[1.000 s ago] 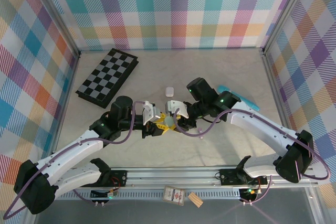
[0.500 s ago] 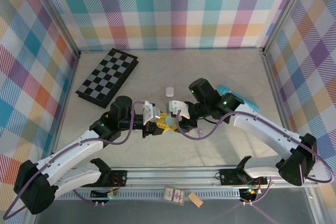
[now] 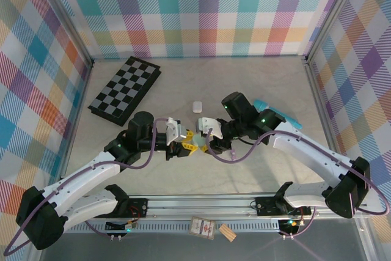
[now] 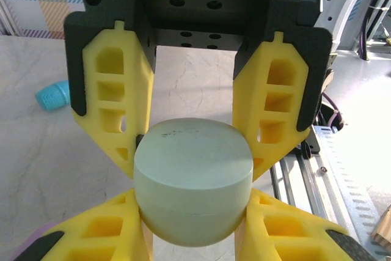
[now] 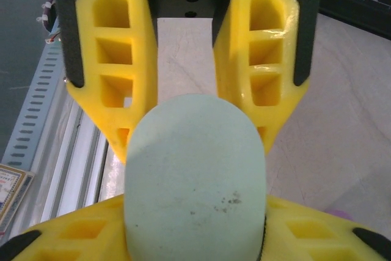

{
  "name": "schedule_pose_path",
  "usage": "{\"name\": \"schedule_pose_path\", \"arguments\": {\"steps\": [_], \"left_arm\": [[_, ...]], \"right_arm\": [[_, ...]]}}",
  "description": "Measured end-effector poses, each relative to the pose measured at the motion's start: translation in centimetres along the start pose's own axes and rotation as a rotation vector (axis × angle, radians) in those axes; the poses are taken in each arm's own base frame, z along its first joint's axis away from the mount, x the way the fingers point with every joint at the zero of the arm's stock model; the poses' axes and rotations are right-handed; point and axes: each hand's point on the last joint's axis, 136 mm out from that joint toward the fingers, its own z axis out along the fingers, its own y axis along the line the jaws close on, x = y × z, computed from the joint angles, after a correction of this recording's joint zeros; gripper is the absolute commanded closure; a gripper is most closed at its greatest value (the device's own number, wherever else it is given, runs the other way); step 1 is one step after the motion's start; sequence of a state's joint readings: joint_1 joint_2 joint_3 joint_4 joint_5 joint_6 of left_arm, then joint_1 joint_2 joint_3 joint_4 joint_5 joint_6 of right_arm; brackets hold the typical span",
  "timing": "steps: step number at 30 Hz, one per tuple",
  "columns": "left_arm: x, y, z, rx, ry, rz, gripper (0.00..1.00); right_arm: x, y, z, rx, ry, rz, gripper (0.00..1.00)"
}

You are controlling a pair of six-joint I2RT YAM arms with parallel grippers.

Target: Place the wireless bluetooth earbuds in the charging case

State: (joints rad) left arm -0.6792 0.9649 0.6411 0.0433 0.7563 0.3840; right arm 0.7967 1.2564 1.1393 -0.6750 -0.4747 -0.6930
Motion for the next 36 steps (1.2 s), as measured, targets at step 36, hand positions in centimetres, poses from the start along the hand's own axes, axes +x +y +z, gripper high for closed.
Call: {"name": "schedule_pose_path", "arguments": {"steps": [36], "left_arm": [[-0.12, 0.35, 0.18, -0.011, -0.015, -0.011, 0.67]], "right_arm": [[-0.51, -0.26, 0.48, -0.019, -0.051, 0.021, 0.64]]}}
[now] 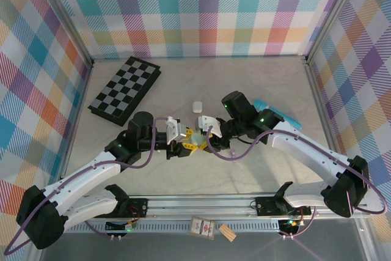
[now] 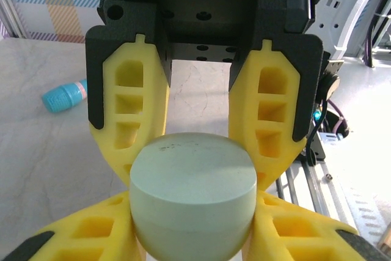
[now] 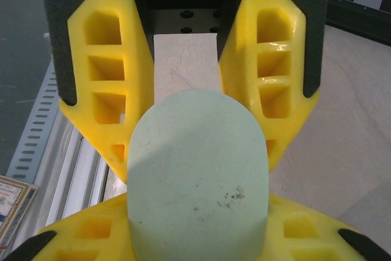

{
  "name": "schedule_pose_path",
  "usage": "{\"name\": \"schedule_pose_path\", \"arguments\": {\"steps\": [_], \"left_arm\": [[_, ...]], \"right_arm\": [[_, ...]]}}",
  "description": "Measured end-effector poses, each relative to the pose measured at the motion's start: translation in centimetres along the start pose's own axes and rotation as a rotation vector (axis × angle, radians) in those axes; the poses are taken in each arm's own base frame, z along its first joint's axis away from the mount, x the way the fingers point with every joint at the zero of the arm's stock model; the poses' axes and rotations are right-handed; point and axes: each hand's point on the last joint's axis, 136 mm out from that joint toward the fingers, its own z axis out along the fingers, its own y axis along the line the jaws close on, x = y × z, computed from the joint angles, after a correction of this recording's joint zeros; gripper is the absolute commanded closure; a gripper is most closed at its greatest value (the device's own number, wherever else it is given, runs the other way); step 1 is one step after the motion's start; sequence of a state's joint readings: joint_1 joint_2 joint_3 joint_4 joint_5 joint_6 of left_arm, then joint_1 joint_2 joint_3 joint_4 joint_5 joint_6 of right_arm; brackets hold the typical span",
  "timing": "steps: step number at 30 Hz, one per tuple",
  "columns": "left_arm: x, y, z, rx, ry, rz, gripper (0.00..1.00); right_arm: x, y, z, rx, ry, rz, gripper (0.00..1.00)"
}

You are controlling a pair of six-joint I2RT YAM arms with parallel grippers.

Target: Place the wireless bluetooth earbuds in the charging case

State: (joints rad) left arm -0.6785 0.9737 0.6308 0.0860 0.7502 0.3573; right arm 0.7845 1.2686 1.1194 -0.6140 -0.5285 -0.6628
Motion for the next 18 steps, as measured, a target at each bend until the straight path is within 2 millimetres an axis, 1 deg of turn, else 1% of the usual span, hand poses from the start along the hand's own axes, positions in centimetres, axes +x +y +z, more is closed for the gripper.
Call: {"name": "schedule_pose_path", "arguments": {"steps": [1, 4, 7, 9, 18], "left_arm": [[0.03, -0.02, 0.00, 0.001, 0.001, -0.003, 0.68], [0.13, -0.05, 0.01, 0.003, 0.005, -0.004, 0.68], [0.12, -0.16, 0.02, 0.009, 0.003, 0.002, 0.68], [0.08, -0.24, 0.02, 0.014, 0.001, 0.010, 0.68], [0.05, -0.28, 0.02, 0.017, 0.000, 0.033, 0.68]], "right_arm": [[0.06, 0.01, 0.03, 0.000, 0.001, 0.001, 0.62], [0.17, -0.01, 0.07, 0.003, 0.001, 0.001, 0.50], [0.14, -0.22, 0.03, 0.018, -0.001, -0.004, 0.43], [0.06, -0.31, -0.16, 0.031, -0.003, -0.007, 0.41], [0.08, -0.47, -0.58, 0.049, -0.004, 0.011, 0.40]]}}
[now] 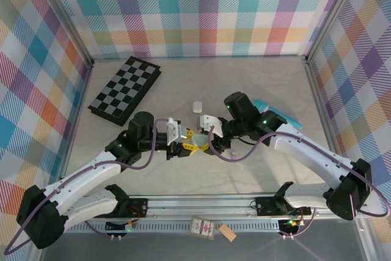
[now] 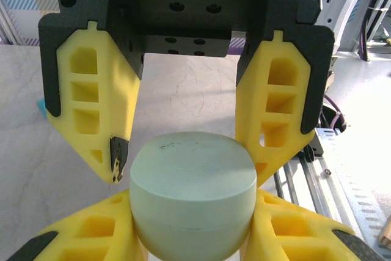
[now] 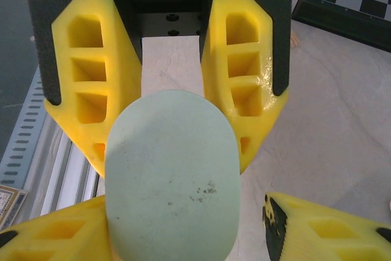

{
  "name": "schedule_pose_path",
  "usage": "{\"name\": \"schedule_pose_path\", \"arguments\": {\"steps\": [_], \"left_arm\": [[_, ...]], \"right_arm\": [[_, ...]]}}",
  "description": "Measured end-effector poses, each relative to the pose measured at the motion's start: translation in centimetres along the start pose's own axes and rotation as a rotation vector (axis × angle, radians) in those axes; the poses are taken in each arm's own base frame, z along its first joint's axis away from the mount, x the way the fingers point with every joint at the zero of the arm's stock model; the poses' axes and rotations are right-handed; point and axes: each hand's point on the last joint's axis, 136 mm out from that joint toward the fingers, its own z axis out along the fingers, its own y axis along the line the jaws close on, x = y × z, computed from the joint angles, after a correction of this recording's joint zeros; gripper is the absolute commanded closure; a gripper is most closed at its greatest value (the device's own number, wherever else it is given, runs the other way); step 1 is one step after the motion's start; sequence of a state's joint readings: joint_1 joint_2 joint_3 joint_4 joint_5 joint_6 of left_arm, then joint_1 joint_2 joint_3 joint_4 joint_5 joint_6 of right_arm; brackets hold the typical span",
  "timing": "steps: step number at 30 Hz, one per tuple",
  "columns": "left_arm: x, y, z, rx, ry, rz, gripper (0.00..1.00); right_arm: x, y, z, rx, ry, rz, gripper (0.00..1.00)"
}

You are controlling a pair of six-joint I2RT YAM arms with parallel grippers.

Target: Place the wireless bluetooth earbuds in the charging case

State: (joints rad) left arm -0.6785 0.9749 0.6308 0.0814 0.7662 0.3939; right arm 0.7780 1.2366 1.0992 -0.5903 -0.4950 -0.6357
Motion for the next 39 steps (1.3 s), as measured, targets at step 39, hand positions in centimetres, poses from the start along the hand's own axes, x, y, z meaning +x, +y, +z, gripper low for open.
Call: {"name": "schedule_pose_path", "arguments": {"steps": [39], "left_arm": [[0.3, -0.3, -0.1, 0.023, 0.005, -0.027, 0.67]], "right_arm": [[-2.1, -2.3, -4.8, 0.163, -0.110, 0.141, 0.20]]}}
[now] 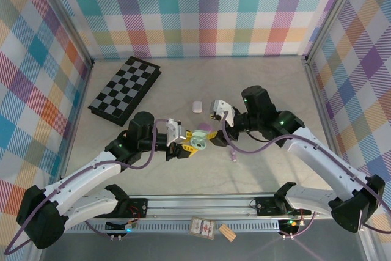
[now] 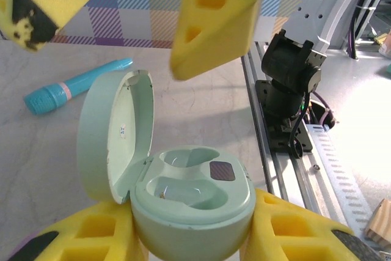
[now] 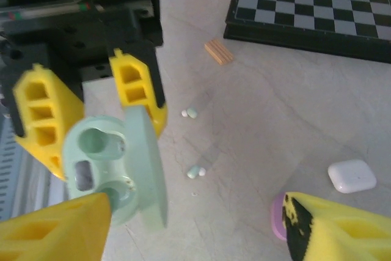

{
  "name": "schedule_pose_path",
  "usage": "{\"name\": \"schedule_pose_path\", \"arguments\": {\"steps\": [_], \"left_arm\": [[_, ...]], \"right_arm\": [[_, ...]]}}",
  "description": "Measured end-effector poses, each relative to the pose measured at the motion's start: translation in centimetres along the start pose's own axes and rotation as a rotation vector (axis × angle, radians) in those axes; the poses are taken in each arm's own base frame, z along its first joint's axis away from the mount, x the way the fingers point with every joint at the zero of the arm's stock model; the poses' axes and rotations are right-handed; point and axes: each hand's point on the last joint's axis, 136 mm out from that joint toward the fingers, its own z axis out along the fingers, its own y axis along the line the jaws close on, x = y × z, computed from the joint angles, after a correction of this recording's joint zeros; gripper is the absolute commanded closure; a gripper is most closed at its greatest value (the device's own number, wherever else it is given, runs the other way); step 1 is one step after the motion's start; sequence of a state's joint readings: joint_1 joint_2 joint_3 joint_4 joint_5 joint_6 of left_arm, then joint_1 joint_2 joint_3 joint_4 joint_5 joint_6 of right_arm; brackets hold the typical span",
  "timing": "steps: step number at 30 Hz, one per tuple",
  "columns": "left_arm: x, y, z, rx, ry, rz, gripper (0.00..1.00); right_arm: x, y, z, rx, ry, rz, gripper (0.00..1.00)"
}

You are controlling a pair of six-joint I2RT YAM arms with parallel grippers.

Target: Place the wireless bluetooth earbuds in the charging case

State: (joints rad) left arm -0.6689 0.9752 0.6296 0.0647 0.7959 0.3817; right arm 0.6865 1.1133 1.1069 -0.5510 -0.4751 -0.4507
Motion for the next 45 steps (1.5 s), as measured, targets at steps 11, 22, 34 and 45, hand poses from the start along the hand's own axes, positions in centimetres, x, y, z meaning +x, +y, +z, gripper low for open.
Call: {"name": "schedule_pose_path", "arguments": {"steps": [11, 22, 34, 45], "left_arm": [[-0.5, 2.7, -1.2, -0.120, -0.085, -0.098, 0.68], [-0.9, 7.5, -3.9, -0.316, -0.194, -0.185, 0.69], [-1.4, 13.7, -8.0, -0.479, -0.272, -0.260, 0.69], [-1.8, 14.8, -9.6, -0.522, -0.291, -0.250, 0.69]], "right_arm": [[-1.9, -1.7, -4.4, 0.141, -0.260, 0.150, 0.19], [4.0, -5.8, 0.4, 0.199, -0.202, 0.588, 0.20], [11.4, 1.4, 11.4, -0.022, 0.081, 0.646, 0.29], [14.6, 6.2, 19.3, -0.152, 0.282, 0.578, 0.36]]}}
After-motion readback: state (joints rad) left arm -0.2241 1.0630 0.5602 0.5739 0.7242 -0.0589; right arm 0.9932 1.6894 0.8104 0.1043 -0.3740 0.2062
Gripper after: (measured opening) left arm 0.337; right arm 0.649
